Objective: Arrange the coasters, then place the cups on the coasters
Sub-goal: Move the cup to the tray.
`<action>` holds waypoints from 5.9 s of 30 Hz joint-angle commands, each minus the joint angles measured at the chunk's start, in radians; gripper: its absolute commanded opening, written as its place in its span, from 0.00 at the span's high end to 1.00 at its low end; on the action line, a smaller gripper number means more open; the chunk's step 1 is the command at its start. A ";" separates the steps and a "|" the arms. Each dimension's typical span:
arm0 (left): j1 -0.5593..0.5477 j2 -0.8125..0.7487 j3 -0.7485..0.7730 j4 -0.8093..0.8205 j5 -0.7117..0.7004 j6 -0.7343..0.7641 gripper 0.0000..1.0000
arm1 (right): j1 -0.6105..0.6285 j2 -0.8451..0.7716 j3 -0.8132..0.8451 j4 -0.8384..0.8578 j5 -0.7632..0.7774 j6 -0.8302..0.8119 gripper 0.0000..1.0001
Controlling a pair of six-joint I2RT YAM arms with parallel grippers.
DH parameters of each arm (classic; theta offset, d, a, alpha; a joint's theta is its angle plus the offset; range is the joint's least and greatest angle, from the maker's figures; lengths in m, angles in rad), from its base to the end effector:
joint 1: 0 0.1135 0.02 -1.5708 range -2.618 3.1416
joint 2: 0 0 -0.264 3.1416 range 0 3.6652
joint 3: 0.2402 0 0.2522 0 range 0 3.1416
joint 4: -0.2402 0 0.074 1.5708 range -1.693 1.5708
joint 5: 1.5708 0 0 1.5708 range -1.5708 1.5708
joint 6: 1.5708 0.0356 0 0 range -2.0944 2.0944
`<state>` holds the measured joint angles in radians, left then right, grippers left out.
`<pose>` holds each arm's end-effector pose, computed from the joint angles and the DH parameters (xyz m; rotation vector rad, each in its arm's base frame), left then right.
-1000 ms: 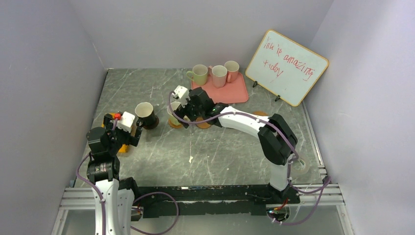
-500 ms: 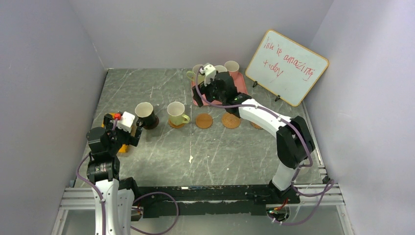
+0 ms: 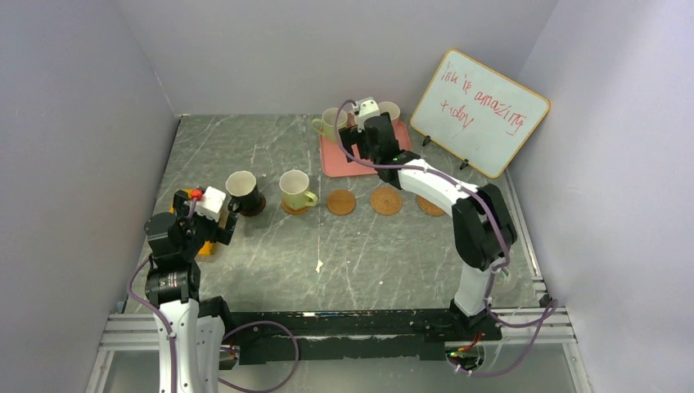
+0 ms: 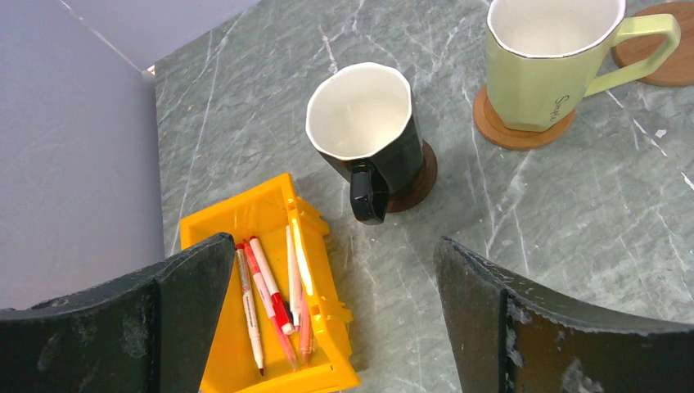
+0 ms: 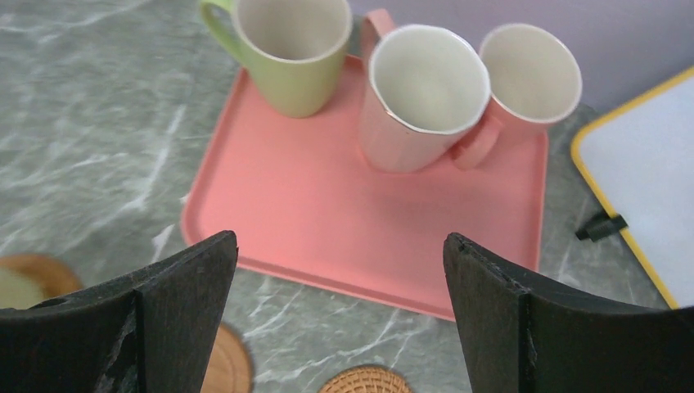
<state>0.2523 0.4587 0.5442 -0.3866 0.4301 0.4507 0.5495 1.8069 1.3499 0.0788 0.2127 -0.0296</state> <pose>0.1236 0.0165 0.2795 0.4720 1.7832 0.0884 0.3699 0.2177 0.2758 -0.4186 1.8969 0.1381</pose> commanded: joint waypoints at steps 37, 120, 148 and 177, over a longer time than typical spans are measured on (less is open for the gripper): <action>0.008 -0.010 -0.001 0.011 0.022 0.005 0.04 | -0.063 0.415 0.512 -0.190 0.273 0.080 0.00; 0.045 -0.038 -0.001 -0.004 0.053 0.019 0.04 | -0.206 0.278 0.388 -0.251 -0.462 -0.121 0.33; 0.052 -0.043 -0.001 -0.006 0.058 0.020 0.04 | -0.117 0.339 0.475 -0.364 -0.454 -0.249 0.00; 0.058 -0.047 -0.001 -0.008 0.064 0.023 0.04 | -0.117 0.206 0.424 -0.269 -0.275 -0.216 0.00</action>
<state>0.3042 0.4213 0.5442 -0.3946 0.4736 0.4595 0.4374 2.0953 1.7779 -0.2729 -0.1223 -0.2615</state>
